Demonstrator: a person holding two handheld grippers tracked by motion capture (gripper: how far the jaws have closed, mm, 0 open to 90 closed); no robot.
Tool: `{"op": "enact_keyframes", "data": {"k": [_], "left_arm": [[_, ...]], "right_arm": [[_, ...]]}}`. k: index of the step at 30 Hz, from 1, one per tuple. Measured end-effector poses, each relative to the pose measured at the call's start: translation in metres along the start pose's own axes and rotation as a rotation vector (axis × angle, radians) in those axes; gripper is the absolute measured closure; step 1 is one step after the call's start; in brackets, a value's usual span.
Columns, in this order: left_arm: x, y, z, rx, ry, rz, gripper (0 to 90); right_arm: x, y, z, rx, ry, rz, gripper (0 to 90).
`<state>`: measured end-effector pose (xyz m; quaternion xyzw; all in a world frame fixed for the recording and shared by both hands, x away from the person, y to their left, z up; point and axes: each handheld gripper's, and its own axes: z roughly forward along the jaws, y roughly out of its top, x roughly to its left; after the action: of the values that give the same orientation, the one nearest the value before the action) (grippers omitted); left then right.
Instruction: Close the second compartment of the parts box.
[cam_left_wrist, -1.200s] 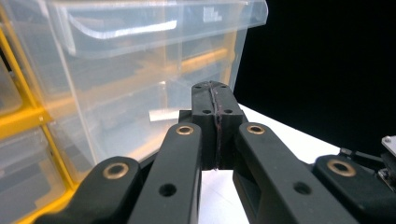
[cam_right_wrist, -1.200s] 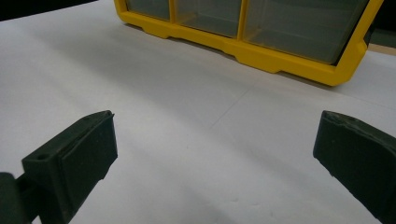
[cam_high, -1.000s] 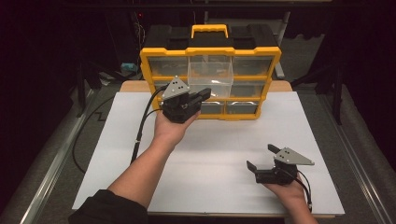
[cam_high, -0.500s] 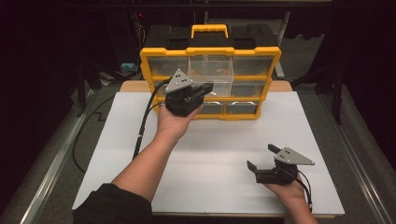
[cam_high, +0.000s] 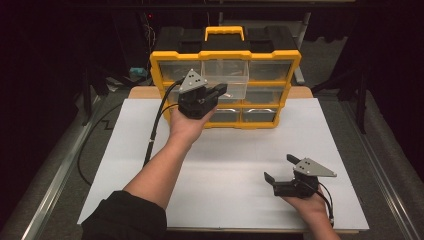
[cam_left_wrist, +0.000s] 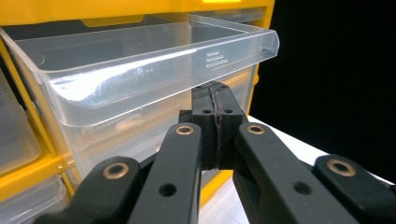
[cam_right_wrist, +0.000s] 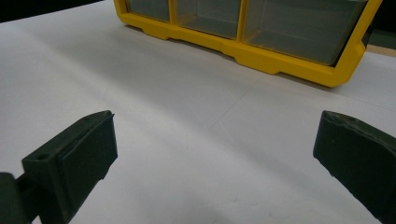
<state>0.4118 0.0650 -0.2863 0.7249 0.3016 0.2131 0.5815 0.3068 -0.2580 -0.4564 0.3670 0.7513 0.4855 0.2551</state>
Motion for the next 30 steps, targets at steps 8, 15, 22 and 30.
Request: {"op": "enact_keyframes", "data": {"k": [8,15,22,30], "left_arm": [[0.005,0.001,0.005,0.006,0.014,-0.002,89.9],[0.007,0.002,0.008,0.01,0.023,-0.002,89.9],[0.009,0.003,0.01,0.017,0.033,0.001,89.9],[0.015,0.005,0.016,0.035,0.05,0.0,89.9]], "right_arm": [[0.0,0.0,0.001,0.002,0.003,0.0,0.0],[0.001,0.0,0.0,-0.001,0.005,0.001,0.1],[0.001,0.0,0.0,-0.006,0.005,0.0,0.0],[0.001,-0.001,0.001,-0.004,0.009,-0.001,0.0]]}}
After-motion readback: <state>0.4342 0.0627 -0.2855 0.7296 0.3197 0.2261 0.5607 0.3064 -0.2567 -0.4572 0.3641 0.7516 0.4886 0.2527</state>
